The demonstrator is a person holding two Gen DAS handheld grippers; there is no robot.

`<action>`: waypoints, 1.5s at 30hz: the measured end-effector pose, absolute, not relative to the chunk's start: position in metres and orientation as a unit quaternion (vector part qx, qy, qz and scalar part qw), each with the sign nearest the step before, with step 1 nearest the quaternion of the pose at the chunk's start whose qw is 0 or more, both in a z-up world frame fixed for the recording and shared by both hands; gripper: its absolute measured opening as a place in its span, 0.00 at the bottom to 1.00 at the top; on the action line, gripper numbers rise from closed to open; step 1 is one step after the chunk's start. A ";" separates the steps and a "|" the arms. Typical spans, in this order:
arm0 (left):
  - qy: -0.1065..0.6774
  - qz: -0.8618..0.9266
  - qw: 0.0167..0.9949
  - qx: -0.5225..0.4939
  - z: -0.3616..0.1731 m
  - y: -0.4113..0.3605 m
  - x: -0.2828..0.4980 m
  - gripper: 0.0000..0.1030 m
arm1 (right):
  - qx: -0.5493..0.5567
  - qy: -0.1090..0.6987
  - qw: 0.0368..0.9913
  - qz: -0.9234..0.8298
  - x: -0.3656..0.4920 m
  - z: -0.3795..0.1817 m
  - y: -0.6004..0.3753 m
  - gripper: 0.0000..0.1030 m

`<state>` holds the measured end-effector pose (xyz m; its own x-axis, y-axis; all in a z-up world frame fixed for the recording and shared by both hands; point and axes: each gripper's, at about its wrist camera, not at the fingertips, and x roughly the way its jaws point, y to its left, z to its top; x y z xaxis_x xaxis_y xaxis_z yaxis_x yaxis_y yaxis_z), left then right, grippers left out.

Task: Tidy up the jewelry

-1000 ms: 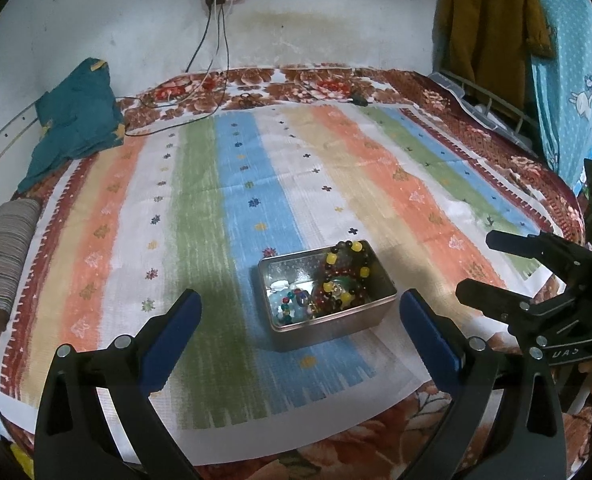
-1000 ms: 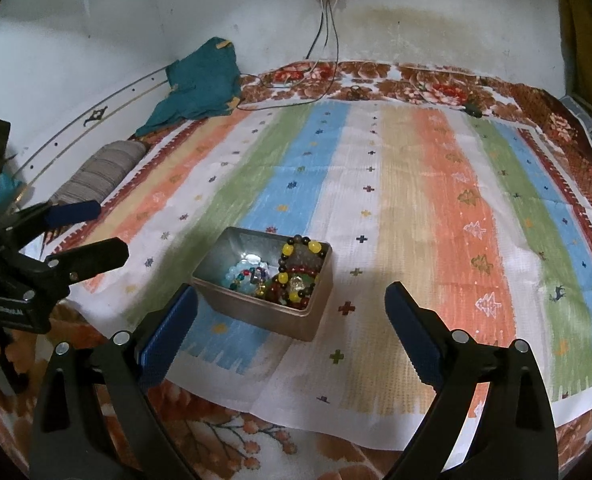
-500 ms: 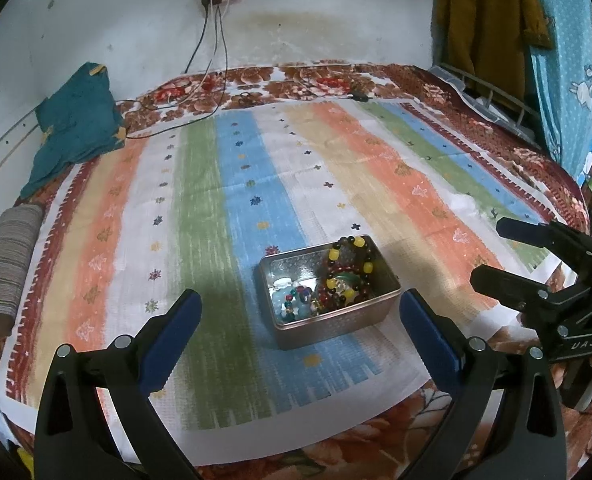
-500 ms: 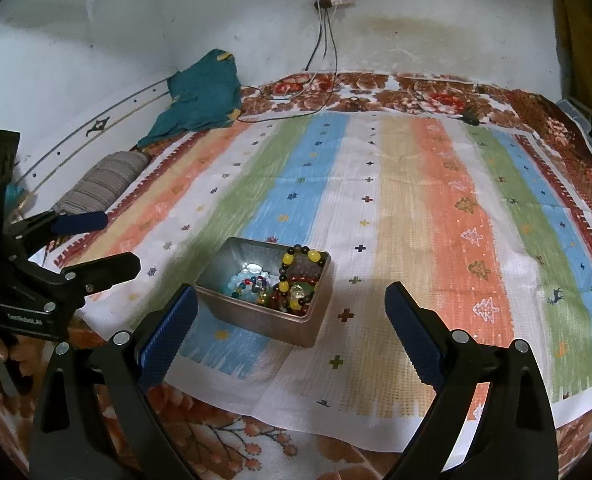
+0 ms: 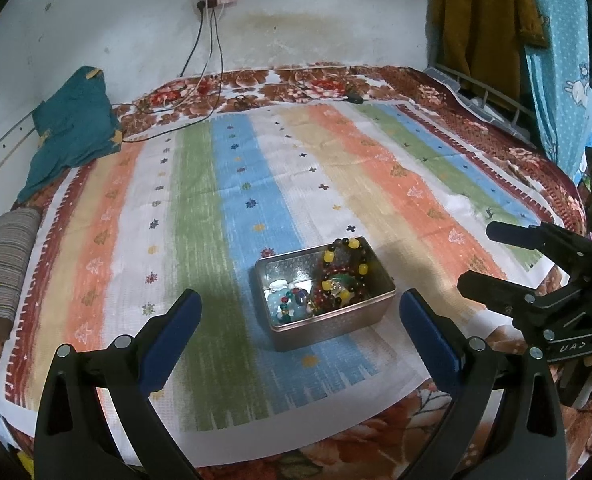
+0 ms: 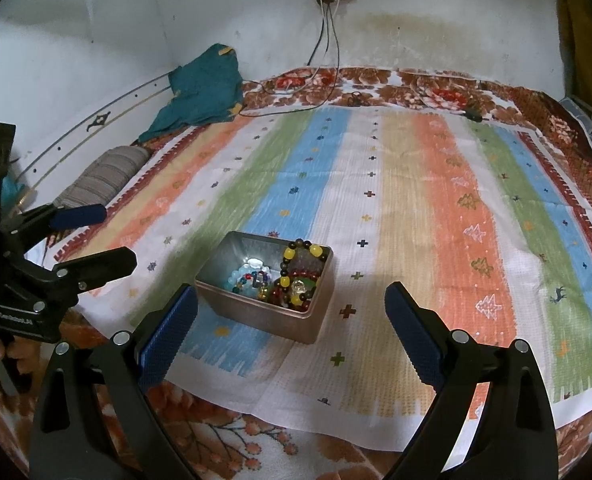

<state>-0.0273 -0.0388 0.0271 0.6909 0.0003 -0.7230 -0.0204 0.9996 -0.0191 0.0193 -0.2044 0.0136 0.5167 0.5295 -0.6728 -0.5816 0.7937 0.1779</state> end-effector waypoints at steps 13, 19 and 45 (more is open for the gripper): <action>0.394 0.003 0.919 -0.011 0.026 -0.042 -0.027 0.94 | -0.034 0.376 0.869 0.319 0.021 0.013 -0.205 0.93; 0.396 -0.001 0.918 -0.005 0.025 -0.046 -0.027 0.94 | -0.035 0.377 0.869 0.319 0.021 0.013 -0.205 0.92; 0.398 -0.007 0.918 -0.005 0.025 -0.051 -0.028 0.94 | -0.036 0.378 0.868 0.320 0.021 0.013 -0.204 0.93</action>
